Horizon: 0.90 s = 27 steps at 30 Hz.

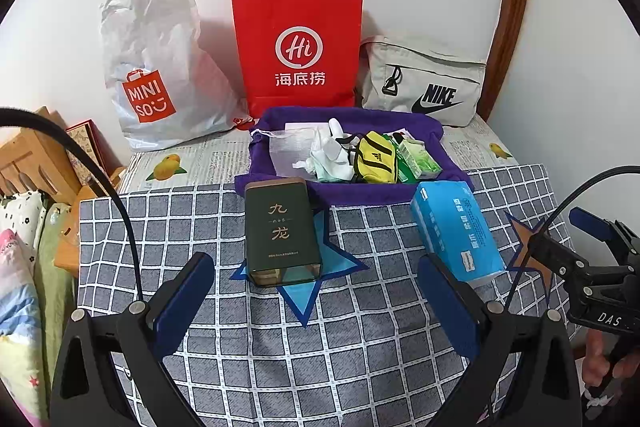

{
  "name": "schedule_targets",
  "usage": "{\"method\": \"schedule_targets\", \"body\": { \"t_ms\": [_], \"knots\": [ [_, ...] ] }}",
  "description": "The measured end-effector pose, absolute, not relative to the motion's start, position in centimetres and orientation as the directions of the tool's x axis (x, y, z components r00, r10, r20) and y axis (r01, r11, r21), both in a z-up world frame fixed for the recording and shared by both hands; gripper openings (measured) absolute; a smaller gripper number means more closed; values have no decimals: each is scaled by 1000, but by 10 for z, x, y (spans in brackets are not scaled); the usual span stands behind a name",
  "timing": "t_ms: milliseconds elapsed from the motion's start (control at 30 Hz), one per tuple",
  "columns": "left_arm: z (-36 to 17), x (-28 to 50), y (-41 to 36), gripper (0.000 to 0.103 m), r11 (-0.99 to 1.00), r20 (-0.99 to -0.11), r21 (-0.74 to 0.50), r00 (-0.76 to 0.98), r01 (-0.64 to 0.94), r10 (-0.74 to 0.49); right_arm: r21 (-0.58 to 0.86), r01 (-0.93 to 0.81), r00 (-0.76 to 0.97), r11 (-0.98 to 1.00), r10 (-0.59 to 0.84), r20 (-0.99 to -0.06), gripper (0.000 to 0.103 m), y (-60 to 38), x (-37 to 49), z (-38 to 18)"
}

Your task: Organize soft objects

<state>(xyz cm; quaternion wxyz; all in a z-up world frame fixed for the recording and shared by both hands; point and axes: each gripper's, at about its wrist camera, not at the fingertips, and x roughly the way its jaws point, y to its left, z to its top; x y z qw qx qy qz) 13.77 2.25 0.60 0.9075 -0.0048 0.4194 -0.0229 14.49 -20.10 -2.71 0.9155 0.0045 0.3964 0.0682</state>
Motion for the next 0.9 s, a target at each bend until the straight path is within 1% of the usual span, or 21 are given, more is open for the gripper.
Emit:
{"method": "schedule_targets", "body": {
  "t_ms": [900],
  "knots": [
    [3,139,22,102,999,-767,-28,640,39,-46,56,-119,678,991,122,-725,103,-202,145,-27]
  ]
}}
